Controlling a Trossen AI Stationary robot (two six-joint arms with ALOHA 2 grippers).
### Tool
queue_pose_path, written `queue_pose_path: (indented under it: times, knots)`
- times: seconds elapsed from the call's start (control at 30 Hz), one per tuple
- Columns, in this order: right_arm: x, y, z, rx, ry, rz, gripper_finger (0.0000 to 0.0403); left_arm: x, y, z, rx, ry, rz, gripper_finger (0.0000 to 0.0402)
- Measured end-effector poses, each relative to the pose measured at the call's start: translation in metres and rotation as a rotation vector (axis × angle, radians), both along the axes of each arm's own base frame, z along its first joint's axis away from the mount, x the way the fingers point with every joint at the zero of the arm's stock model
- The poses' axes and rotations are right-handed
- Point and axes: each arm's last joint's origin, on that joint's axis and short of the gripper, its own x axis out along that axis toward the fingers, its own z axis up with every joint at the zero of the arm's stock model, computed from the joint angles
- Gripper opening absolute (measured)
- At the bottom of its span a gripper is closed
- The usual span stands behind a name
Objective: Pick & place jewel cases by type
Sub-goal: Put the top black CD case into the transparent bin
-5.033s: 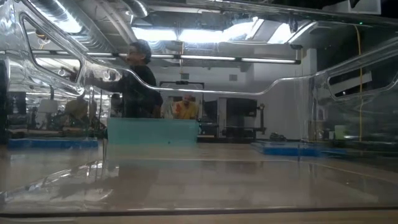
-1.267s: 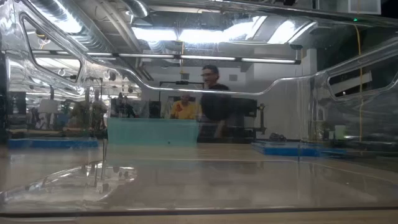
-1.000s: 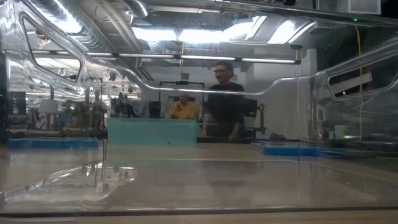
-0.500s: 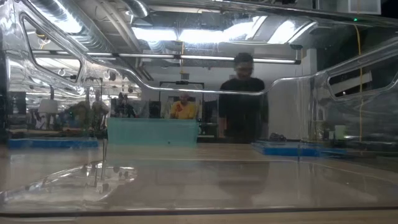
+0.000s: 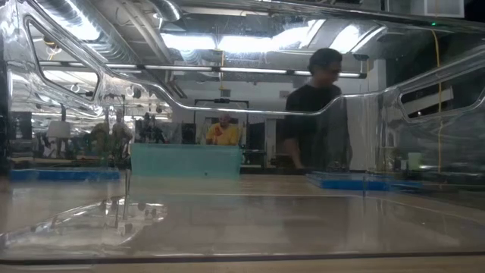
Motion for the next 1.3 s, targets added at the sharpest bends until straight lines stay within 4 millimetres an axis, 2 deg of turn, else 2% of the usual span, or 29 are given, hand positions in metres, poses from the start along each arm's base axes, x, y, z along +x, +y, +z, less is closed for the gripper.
queue_pose_path:
  times: [0.43,0.6,0.73,1.1,1.2,1.3]
  knots:
    - [0.0,0.0,0.0,0.002,0.001,0.0,0.0008,0.001,0.007,-0.001,0.27,0.091,0.028,0.0022]
    - [0.0,0.0,0.0,0.003,0.001,0.0,0.0015,0.0,0.007,-0.01,0.367,0.196,0.025,0.0022]
    - [0.0,0.0,0.0,0.002,0.001,0.001,0.0018,0.006,0.005,-0.021,0.374,0.278,0.023,0.0022]
    - [0.0,0.0,0.0,0.009,0.003,0.0,0.0019,0.044,-0.026,-0.059,0.36,0.393,-0.158,0.0022]
    - [0.0,0.0,0.0,0.009,0.003,0.0,0.0019,0.048,-0.041,-0.07,0.369,0.435,-0.23,0.0022]
    - [0.0,0.0,0.0,0.009,0.0,0.001,0.0019,0.045,-0.055,-0.081,0.364,0.5,-0.225,0.0022]
